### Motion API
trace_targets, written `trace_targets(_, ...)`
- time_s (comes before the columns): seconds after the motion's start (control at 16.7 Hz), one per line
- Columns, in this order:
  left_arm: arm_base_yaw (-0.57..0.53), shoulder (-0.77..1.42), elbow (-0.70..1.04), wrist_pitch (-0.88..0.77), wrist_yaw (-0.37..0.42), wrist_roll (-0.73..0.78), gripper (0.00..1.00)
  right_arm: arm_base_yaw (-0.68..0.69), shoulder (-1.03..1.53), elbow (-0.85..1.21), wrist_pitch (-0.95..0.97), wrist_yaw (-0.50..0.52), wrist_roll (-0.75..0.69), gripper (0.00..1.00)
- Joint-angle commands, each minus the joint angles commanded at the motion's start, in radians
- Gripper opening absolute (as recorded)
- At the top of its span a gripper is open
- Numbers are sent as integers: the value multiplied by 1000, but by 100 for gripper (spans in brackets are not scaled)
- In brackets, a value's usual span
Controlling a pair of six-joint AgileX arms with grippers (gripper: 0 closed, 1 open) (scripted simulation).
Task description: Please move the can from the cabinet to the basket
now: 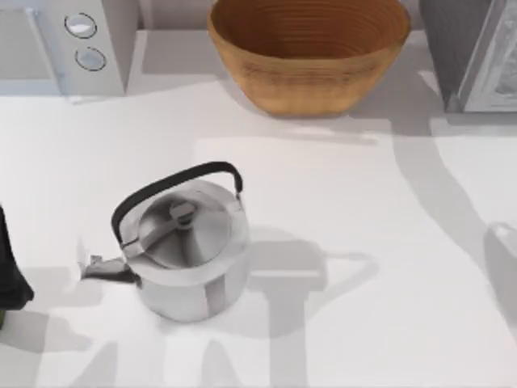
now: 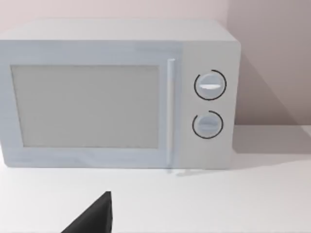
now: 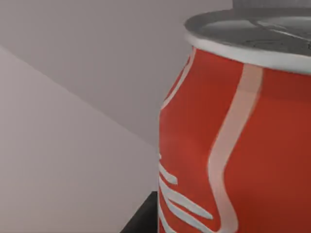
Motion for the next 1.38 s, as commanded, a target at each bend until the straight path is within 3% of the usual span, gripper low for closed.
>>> trace_targets(0.3,0,0,0,0,0,0,100,111,476,342,108,118,5,0)
trace_targets(0.54,0,0,0,0,0,0,100,167,706,513,162,179,8,0)
trace_targets(1.38,0,0,0,0,0,0,100,162,844,651,162,176,8,0)
